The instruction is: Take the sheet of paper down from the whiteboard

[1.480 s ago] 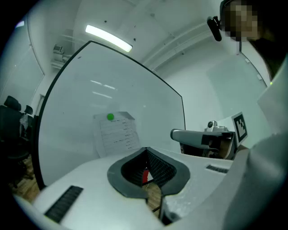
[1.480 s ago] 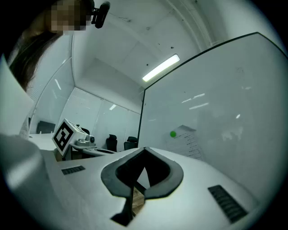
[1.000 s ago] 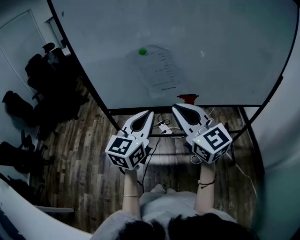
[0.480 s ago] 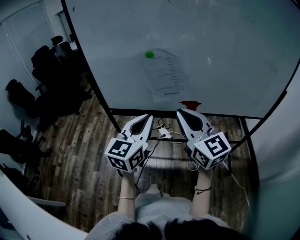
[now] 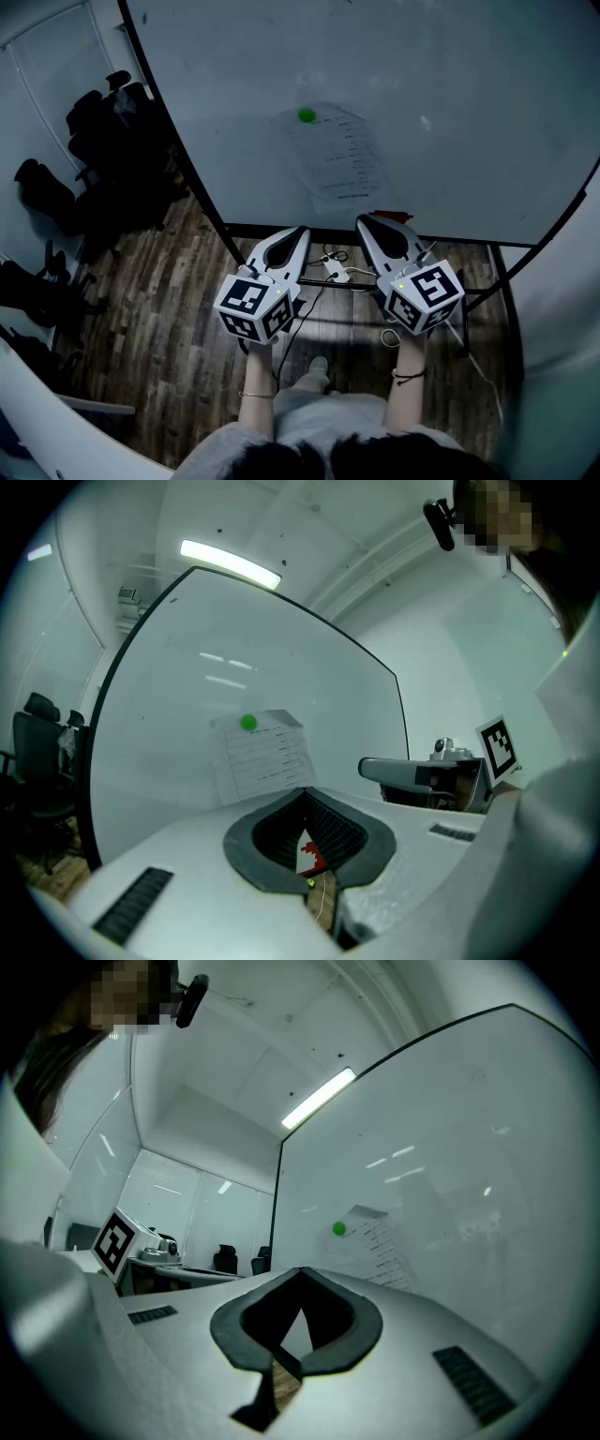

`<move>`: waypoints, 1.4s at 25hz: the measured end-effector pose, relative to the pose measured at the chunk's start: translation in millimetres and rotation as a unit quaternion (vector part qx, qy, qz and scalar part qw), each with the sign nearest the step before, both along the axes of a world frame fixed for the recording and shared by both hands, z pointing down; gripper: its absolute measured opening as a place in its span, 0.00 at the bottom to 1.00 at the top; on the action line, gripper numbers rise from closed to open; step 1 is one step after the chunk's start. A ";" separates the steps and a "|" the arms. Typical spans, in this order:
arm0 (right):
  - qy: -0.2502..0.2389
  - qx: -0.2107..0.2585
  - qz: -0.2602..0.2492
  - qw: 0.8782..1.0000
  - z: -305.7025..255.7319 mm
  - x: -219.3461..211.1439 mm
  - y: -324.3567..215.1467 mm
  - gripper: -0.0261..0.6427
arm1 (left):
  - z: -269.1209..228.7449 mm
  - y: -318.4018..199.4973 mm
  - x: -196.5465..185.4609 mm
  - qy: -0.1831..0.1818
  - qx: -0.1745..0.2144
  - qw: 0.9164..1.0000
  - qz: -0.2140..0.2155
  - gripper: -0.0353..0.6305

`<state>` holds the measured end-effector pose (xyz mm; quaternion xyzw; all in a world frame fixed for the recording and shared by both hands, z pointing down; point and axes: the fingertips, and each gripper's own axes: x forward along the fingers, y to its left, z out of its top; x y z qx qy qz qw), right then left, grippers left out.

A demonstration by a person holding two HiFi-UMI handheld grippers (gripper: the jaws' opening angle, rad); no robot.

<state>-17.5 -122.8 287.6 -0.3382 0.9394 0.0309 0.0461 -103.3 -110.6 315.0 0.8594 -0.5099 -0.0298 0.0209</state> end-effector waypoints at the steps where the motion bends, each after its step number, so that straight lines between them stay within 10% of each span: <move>1: 0.001 0.001 -0.003 1.000 -0.2 -3.4 -4.1 0.04 | 0.0 -4.1 -1.9 0.000 0.001 1.000 -0.001 0.06; 35: 0.012 0.019 0.034 0.999 -8.2 -21.6 -115.2 0.04 | -16.7 -122.1 -21.5 -0.011 0.025 0.999 0.028 0.06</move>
